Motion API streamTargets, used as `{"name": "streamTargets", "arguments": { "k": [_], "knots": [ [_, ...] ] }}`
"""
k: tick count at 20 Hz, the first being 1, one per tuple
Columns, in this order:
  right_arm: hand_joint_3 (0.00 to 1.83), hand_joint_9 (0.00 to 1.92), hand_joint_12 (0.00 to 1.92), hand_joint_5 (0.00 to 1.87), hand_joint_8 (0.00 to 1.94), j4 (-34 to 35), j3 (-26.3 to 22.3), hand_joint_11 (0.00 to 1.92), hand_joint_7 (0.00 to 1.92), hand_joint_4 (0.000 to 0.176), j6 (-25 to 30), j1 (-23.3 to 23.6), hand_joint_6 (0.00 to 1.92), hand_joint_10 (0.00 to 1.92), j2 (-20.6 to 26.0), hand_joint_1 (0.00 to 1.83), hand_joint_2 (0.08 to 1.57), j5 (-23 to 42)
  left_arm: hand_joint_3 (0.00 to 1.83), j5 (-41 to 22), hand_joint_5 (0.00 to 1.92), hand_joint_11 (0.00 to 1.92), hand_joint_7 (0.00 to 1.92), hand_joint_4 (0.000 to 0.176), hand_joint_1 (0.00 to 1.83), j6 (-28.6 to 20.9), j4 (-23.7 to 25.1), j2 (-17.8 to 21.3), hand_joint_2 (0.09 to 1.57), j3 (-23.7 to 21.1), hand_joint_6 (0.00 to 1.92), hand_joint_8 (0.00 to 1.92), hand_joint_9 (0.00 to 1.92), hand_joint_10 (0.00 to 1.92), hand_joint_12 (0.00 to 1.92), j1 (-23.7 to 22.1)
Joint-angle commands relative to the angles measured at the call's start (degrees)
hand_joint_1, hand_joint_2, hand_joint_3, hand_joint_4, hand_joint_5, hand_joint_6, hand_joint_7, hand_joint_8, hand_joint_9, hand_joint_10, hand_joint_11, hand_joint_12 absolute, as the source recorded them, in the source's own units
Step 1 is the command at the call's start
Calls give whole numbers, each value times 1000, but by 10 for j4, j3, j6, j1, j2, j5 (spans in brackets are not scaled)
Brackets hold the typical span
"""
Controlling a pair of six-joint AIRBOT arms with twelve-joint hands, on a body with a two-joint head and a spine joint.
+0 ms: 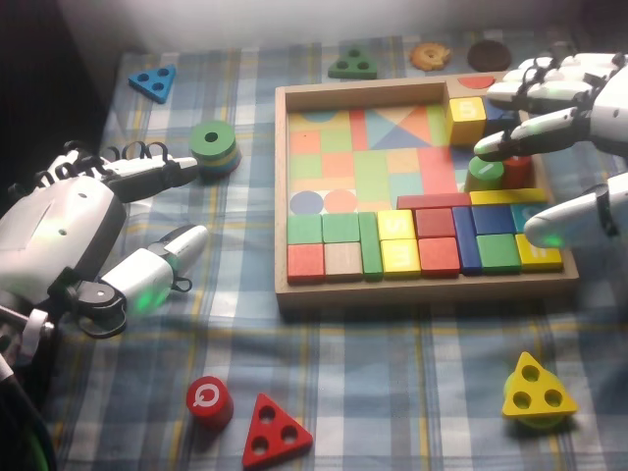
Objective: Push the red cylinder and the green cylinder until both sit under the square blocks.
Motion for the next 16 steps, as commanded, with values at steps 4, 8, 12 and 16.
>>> {"name": "streamTargets", "arguments": {
  "k": [4, 8, 12, 16],
  "knots": [
    [0, 0, 0, 319, 0, 74, 2, 0, 0, 176, -34, -8, 4, 0, 9, 0, 881, 55, 0, -63, 573, 0, 493, 0, 541, -3, 27, 0, 1315, -2, 1, 0, 437, 6, 1092, -3],
    [0, 0, 0, 318, 0, 87, 3, 0, 0, 153, -40, -25, 3, 0, 9, 0, 882, 55, 1, -63, 567, 0, 494, 0, 541, -3, 26, 0, 1325, -2, 0, 0, 443, 8, 1101, -3],
    [0, 0, 0, 312, 0, 98, 12, 0, 0, 175, -40, -35, 0, 0, 6, 0, 838, 53, 4, -63, 567, 0, 486, 0, 549, -3, 26, 0, 1332, -3, 0, 0, 430, 2, 1027, -3],
    [0, 0, 0, 291, 0, 108, 21, 0, 0, 176, -41, -41, 0, 0, 3, 0, 849, 51, 0, -63, 583, 0, 495, 0, 561, -3, 26, 0, 1318, -3, 4, 2, 438, 4, 1038, -3]
  ]
}}
